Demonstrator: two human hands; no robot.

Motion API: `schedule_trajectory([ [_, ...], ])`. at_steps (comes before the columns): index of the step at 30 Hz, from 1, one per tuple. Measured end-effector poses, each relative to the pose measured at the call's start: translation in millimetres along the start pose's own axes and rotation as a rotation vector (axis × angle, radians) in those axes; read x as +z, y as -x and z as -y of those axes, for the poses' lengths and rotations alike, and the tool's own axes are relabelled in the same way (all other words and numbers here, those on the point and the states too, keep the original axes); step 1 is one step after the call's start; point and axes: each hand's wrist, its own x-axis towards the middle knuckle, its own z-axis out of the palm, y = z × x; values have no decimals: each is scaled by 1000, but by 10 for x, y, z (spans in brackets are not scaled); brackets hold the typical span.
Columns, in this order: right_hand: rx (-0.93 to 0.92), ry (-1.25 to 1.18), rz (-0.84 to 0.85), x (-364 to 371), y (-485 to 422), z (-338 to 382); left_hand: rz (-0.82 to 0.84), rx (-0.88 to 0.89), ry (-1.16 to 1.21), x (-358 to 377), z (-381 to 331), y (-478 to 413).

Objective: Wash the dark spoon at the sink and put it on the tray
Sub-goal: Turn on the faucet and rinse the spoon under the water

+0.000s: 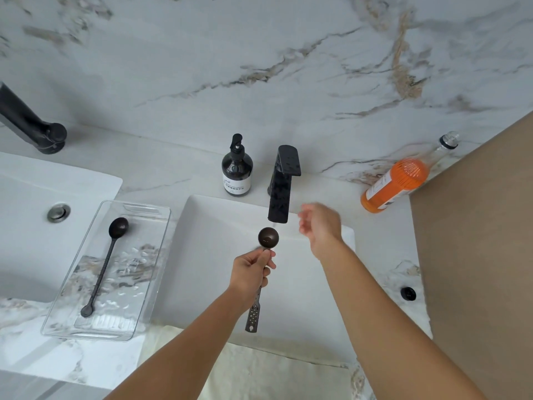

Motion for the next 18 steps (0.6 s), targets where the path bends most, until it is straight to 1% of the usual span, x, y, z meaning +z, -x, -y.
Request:
schedule_trajectory([
  [1,39,83,34,-26,-23,-143,-1,1,5,8,-19,-16],
  [3,108,184,187,-30,-15,-385,0,10,8,23,-51,-52],
  [4,134,175,279,-13,3,-468,10,20,3,29,-63,-63],
  [6,172,58,434,32,33,-564,34,43,-6,39,-85,-73],
  [8,154,20,493,53,20,-585,40,60,-19,20,-102,-88],
  [10,101,49,467,81,-2,-596,53,76,-55,-6,-115,-104],
  [14,6,191,230,143,-48,-598,88,78,-109,23,-113,-119],
  [16,-4,219,223,157,-83,-570,80,66,-101,47,-99,-115],
  [18,14,201,290,156,-112,-546,61,55,-96,41,-95,-121],
])
